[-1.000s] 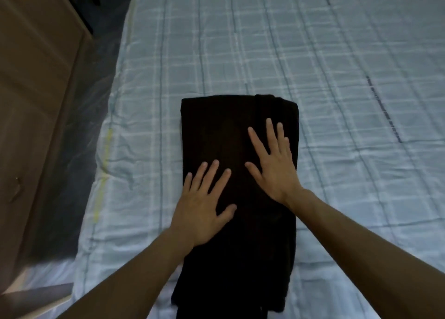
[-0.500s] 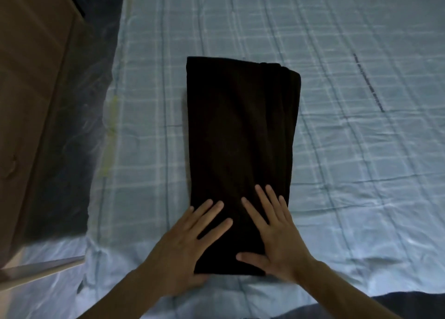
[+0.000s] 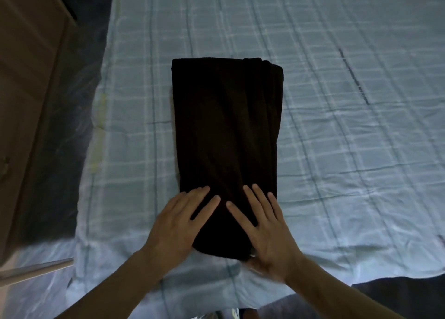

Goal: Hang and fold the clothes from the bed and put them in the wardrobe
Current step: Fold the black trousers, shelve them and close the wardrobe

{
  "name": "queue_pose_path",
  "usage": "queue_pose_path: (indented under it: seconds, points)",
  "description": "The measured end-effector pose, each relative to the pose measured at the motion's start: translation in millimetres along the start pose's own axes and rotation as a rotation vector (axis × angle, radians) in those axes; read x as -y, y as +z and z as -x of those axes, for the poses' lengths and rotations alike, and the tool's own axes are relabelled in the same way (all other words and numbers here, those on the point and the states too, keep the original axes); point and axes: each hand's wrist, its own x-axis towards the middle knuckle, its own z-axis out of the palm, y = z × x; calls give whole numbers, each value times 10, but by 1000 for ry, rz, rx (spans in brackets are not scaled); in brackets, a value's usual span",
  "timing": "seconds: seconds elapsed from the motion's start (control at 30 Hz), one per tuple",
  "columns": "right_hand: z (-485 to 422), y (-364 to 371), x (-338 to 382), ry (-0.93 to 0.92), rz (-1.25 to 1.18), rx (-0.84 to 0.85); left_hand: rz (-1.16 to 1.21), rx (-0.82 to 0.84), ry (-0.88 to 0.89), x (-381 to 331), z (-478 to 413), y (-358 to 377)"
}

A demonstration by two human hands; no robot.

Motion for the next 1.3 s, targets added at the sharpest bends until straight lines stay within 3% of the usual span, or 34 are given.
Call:
queue_pose_path:
  seconds: [0.2,0.4,0.53,0.67,0.77,0.87,1.0,1.1,1.2,1.3]
  points:
    - [-105,85,-67,32,-46,-211,33,21,-40,24,-147,-140]
    - [-189,-125,-121,36,-135,-307,108,21,-116,-57,-290,-347]
    - [-91,-546,-145,19,-186,-191,139,82,-134,-179,-318,-624]
    - [269,-879,-111,-12,-317,82,213,300,-25,-442,-203,-965]
    - [319,-1121,-122,-58,-449,203,321,420,-43,-560,-227,-1223]
    - [10,-1497,-254,-20,-610,129,588,258,-193,-389,-512,-1500]
    - [-525,-1901,-475,206,-873,-199,860,-129,-462,-21,-1027,-1648]
    - [-1015,-1978,-596,345,-904,-453,991,-307,-671,143,-1463,-1581]
    - [-1473,-1888,-740,480,-886,-535,962,-400,-811,338,-1862,-1446]
    - [-1858,-1868,-918,611,-899,-472,813,-409,-854,547,-2220,-1246]
